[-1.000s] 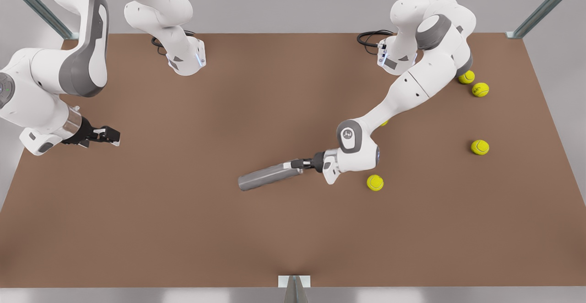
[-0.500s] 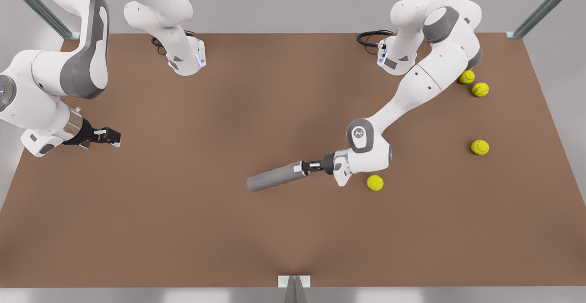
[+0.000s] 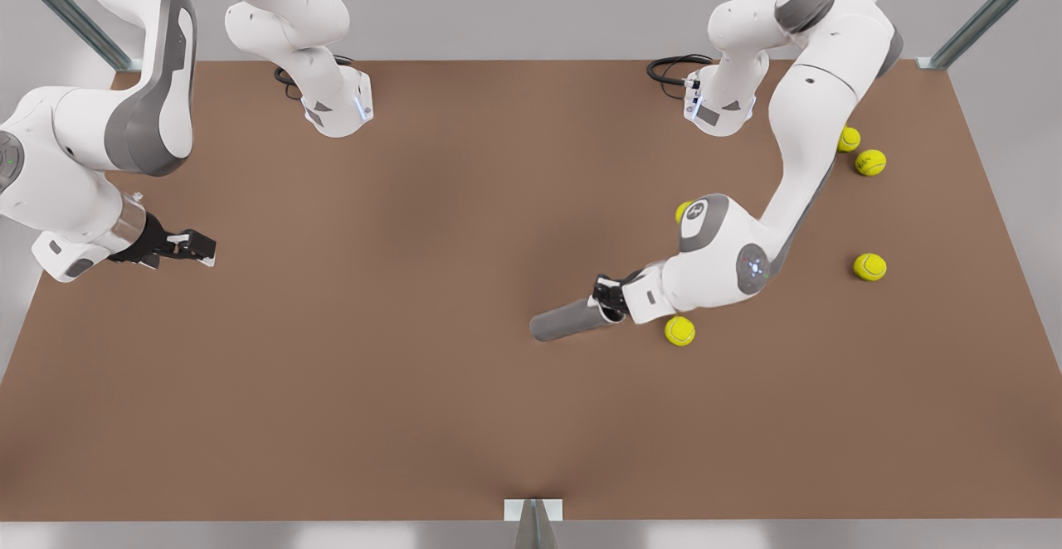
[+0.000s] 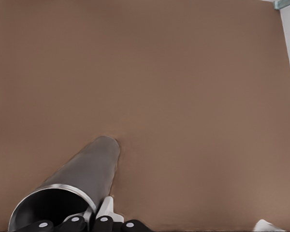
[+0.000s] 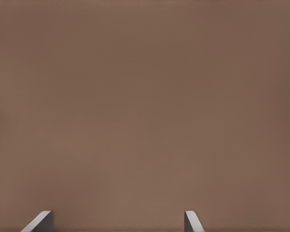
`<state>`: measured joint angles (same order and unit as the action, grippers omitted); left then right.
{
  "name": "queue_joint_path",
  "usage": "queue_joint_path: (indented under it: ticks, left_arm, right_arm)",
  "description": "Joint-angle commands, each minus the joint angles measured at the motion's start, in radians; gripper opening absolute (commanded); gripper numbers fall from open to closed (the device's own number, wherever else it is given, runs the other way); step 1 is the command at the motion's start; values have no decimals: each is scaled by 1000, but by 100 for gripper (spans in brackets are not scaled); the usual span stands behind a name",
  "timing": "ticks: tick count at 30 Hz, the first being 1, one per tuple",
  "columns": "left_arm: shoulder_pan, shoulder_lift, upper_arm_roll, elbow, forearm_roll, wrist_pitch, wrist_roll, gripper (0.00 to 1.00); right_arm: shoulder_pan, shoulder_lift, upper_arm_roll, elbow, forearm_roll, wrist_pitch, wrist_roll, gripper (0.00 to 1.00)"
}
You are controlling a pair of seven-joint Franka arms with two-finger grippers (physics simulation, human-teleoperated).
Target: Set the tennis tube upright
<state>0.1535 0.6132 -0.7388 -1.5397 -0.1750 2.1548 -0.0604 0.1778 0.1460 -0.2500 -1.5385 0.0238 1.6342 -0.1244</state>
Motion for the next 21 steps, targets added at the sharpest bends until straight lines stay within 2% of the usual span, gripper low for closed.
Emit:
queue_joint_path:
  ticks: [1, 9, 21]
  left_arm:
    - [-3, -9, -1, 20, 157, -219, -391, 21]
    - [-29, -46, -8, 70, 324, -326, -636, 21]
    - [-46, -47, 1, 67, 410, -265, -685, 21]
  right_arm:
    - [0, 0, 0, 0, 1, 0, 0, 100]
    - [0, 1, 0, -2, 2, 0, 2, 100]
    - [0, 3, 0, -2, 2, 0, 2, 100]
